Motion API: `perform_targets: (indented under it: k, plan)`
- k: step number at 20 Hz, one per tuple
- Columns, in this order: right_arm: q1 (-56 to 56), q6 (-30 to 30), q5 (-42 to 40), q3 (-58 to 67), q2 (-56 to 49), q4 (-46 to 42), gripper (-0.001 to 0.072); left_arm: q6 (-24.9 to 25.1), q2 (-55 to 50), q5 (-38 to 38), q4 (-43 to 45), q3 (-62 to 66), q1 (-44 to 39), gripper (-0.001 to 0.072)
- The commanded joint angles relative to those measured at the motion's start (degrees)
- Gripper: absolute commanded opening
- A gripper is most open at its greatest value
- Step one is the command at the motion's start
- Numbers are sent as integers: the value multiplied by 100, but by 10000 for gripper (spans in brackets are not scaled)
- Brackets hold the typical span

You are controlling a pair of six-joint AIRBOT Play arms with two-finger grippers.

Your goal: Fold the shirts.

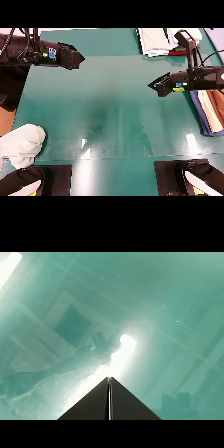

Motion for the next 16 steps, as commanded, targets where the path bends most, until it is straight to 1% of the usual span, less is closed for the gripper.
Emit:
perform_targets:
  k: [1, 12, 13, 14, 15, 16]
  plan:
    - [7, 4, 11, -2, 4, 9, 16, 0, 4, 0, 2, 2, -2, 27]
    - [7, 66, 20, -2, 4, 9, 16, -9, 4, 24, -61, 2, -2, 27]
    - [7, 66, 20, -4, 4, 9, 16, -4, 4, 160, -107, 0, -2, 27]
    - [7, 66, 20, -2, 7, 9, 16, 4, 4, 455, -96, 2, -2, 27]
    - [7, 66, 20, -2, 4, 9, 16, 2, 17, 538, -31, 13, 31, 27]
    - [7, 63, 17, -2, 4, 7, 16, -2, 57, 330, 120, 24, 118, 27]
